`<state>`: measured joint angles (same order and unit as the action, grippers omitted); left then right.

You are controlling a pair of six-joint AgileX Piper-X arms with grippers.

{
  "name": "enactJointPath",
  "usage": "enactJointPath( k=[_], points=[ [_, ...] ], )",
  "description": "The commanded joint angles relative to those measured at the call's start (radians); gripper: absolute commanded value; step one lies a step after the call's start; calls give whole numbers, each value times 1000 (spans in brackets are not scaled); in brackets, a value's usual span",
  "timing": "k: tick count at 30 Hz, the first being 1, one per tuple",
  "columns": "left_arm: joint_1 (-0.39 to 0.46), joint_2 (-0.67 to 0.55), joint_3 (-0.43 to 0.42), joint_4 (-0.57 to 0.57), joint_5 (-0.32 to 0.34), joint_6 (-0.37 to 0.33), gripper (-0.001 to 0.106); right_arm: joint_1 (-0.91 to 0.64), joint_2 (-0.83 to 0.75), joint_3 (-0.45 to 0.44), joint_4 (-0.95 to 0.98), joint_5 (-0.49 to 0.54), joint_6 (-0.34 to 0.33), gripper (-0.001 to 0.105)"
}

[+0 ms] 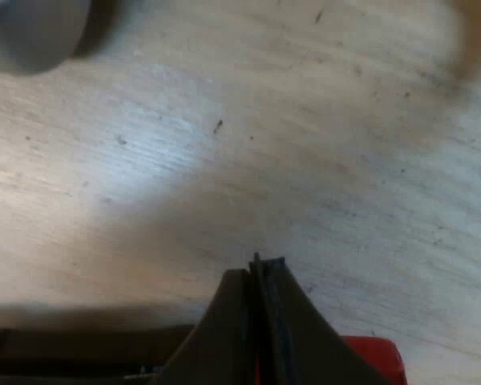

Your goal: Put the handle in the coffee machine

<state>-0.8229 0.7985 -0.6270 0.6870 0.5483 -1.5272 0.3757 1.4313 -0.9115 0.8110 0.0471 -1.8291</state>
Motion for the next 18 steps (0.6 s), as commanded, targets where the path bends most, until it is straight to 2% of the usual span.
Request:
enactJointPath(
  k=[1,9,18],
  points=[
    [0,0,-7,-3,-21,-9,74,-4,25,1,-8,0,-10,0],
    [0,0,-7,-3,-21,-9,74,-4,40,11,0,0,-10,0],
    [0,0,-7,-3,-23,-9,74,3,36,55,123,-19,-38,0]
  ],
)
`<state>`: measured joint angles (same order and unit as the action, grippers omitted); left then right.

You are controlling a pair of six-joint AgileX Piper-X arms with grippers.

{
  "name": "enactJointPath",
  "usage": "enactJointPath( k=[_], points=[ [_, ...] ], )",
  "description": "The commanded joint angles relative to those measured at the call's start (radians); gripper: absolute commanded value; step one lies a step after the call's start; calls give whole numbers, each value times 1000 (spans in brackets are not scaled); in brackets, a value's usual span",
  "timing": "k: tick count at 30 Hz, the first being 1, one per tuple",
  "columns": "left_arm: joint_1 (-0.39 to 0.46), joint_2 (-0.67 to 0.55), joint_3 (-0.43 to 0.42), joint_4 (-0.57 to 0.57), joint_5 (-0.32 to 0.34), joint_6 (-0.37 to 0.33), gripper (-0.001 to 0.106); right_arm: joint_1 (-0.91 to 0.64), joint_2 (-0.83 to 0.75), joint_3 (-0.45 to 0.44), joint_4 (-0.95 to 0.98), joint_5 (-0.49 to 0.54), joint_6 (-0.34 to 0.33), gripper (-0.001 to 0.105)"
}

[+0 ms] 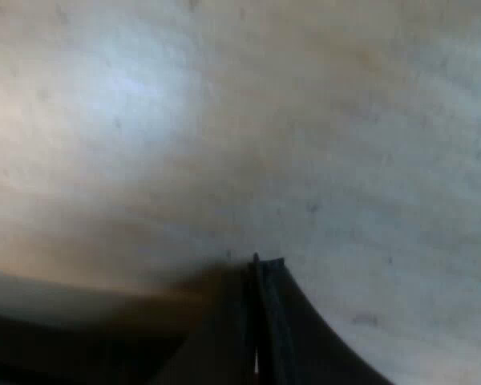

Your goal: Put the handle in the coffee machine

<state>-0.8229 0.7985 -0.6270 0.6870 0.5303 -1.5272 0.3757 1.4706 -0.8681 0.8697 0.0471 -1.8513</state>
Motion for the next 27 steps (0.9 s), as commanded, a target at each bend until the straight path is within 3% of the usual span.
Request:
enactJointPath(
  k=[1,10,15,16,20,24,25,27],
  points=[
    [0,0,-7,-3,-14,-9,74,9,-3,11,85,-28,-23,0],
    [0,0,-7,-1,-33,-11,74,174,-25,17,143,-28,-29,0],
    [0,0,-7,5,-33,-37,74,266,-25,44,146,-40,24,0],
    [0,0,-7,20,-33,-73,74,281,-25,50,152,-54,32,0],
    [0,-19,-7,73,-38,-73,74,347,-38,56,170,-56,57,0],
    [0,-42,-7,95,-68,-73,74,400,-66,56,170,-72,88,0],
    [0,-85,-7,119,-122,-83,74,421,-75,56,170,-79,106,0],
    [0,-108,-7,140,-151,-92,74,439,-80,56,170,-86,120,0]
  ],
)
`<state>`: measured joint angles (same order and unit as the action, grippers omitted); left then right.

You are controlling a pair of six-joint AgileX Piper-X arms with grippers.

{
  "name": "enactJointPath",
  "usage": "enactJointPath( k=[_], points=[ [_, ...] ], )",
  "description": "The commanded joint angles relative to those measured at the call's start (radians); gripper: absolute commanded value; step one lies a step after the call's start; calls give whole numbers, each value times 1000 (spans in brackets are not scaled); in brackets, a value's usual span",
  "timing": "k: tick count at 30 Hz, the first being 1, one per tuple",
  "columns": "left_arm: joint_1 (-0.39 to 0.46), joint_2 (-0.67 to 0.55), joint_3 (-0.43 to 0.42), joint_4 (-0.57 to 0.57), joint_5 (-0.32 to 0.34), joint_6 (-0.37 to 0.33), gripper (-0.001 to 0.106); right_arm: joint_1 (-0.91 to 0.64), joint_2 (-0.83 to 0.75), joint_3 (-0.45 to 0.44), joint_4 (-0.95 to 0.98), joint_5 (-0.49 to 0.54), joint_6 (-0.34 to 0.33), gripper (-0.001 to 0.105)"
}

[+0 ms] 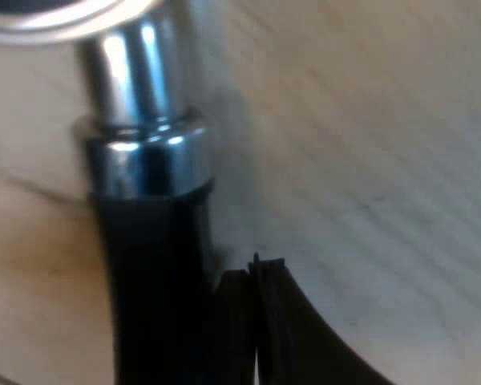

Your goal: Put the handle in the coffee machine

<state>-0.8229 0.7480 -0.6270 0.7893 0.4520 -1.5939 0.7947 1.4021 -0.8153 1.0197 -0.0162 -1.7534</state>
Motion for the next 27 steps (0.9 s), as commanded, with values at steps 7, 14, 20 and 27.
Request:
enactJointPath(
  k=[7,14,20,27],
  points=[
    [0,-136,-7,141,-145,-32,74,144,-12,3,-32,-58,94,0],
    [0,-193,-7,162,-146,-63,74,244,-12,3,-150,-96,207,0],
    [0,-192,-7,172,-146,-66,74,287,-7,3,-264,-117,294,0],
    [0,-192,-7,172,-146,-68,74,287,-7,3,-416,-116,366,0]
  ],
)
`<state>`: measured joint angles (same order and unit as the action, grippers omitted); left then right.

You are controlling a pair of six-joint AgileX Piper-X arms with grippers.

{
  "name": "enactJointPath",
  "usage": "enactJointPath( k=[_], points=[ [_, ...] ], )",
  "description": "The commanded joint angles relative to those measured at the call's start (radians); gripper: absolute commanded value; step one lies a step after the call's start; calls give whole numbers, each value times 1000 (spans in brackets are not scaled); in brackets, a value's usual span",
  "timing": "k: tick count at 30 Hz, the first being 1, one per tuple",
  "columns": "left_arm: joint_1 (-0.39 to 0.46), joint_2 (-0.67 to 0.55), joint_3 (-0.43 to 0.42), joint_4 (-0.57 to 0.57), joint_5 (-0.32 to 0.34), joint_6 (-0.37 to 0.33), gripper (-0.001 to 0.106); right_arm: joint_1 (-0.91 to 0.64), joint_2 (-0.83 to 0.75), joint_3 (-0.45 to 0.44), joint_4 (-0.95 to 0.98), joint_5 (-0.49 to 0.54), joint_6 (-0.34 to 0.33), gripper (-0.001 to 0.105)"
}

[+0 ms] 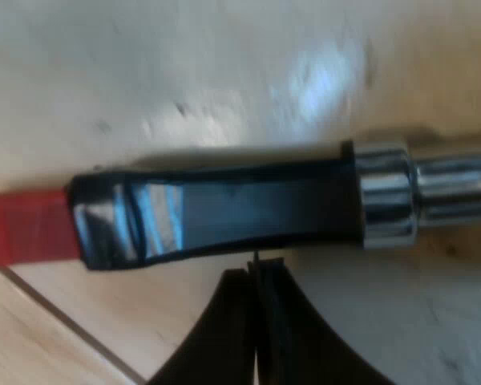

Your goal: Put the handle in the coffee machine

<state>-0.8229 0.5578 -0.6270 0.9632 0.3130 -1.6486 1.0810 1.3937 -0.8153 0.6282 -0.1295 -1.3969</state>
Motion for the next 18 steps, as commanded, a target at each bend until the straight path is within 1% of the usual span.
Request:
enactJointPath(
  k=[1,5,11,15,18],
  points=[
    [0,-2,-7,-2,-7,-14,74,1,2,3,-27,-3,9,0],
    [0,-2,-7,-2,-7,-14,74,1,2,3,-17,-3,32,0],
    [0,-2,-7,-2,-7,-14,74,1,-53,-12,16,-1,32,0],
    [0,-2,-7,-4,-7,-17,74,1,-123,-53,139,58,32,0],
    [0,-2,-7,-4,-7,-18,74,1,-160,-71,196,75,27,0]
  ],
)
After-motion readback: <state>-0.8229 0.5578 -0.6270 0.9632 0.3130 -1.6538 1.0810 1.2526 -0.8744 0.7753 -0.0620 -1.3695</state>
